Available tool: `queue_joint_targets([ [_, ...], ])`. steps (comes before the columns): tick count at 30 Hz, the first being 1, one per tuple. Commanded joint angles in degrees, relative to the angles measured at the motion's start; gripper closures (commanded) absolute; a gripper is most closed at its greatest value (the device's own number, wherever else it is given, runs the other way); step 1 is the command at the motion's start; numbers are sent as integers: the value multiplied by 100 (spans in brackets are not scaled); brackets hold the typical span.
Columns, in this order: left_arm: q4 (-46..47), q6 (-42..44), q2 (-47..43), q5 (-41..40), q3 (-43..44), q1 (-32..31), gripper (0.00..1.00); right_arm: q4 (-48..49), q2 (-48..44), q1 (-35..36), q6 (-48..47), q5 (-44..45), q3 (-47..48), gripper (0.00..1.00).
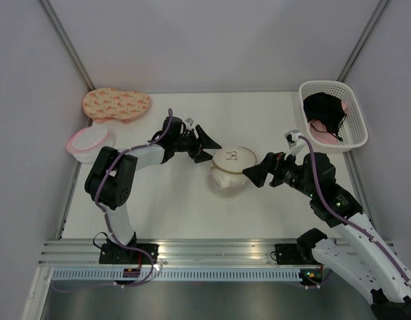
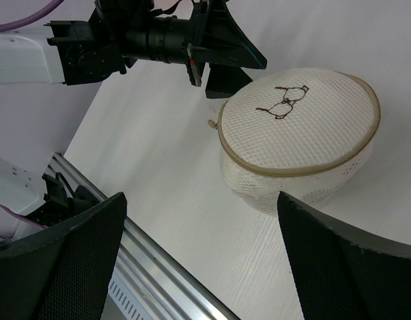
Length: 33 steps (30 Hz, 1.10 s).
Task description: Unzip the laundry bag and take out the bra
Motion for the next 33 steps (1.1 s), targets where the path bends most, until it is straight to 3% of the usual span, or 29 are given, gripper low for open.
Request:
queue_joint_targets([
  [1,701,-402,44,435,-20,-5,32,-79,-92,17,23,123,161,2],
  [6,184,-35,255,1181,340,-84,29,-43,-49,17,59,123,117,2],
  [9,-660,616,299,1305,665,-110,26,-8,4,17,76,132,126,2],
  [14,-986,1030,378,1481,841,-110,27,27,57,17,111,141,117,2],
  [18,-987,1144,431,1595,851,-110,46,18,74,26,147,167,99,2],
  [21,-987,1241,457,1710,842,-110,81,35,83,17,155,185,82,2],
  [23,-987,1267,458,1763,807,-119,96,53,110,17,164,194,73,2],
  [27,-637,980,326,1868,483,-110,98,79,197,17,182,202,64,2],
  [30,855,95,-34,1711,-200,-102,98,106,276,17,164,272,64,2],
  [33,1780,-532,-639,650,-826,-93,98,194,408,17,199,430,82,2],
])
